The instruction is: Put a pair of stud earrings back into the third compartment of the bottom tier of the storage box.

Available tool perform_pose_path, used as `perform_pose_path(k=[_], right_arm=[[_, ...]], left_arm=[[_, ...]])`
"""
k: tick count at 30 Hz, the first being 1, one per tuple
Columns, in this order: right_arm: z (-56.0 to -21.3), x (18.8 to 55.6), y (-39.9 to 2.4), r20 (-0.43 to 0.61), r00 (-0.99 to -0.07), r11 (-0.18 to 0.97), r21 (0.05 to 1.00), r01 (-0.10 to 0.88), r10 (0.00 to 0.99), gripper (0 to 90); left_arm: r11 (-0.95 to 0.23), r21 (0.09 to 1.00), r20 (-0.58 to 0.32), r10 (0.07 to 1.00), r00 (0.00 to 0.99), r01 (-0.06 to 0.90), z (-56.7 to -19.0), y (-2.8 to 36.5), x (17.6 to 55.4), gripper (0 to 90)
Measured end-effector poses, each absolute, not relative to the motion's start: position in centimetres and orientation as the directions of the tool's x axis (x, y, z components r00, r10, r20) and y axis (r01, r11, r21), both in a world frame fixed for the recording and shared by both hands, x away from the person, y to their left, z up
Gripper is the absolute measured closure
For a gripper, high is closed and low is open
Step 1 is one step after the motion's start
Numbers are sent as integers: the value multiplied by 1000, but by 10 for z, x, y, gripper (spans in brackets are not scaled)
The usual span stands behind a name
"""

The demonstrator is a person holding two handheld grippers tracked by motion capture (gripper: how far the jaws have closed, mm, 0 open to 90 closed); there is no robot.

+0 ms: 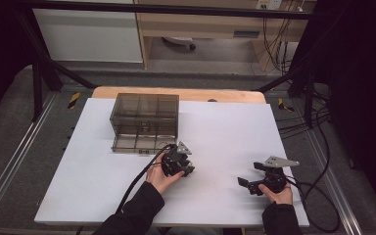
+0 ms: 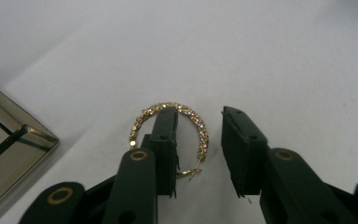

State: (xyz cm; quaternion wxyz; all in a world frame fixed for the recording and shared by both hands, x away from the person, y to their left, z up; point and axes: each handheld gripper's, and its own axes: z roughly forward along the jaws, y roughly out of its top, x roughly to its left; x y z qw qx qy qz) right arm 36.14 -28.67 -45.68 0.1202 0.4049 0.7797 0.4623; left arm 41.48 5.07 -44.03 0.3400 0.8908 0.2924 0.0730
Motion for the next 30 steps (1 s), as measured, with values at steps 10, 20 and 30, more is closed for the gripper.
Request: perform_pose_path(k=[10,20,30], right_arm=[[-457,361,-287,186,-643,245,818,520,743,7],[-457,361,-287,186,-644,245,819,519,742,8],[-457,362,-287,185,-644,247,818,519,742,8]], left_arm=[[-622,644,-57,542,838,446,-440,48,414,781],[-633,638,-45,537,842,438,-442,46,414,821],[-633,638,-46,537,842,439,-442,47,415,849]])
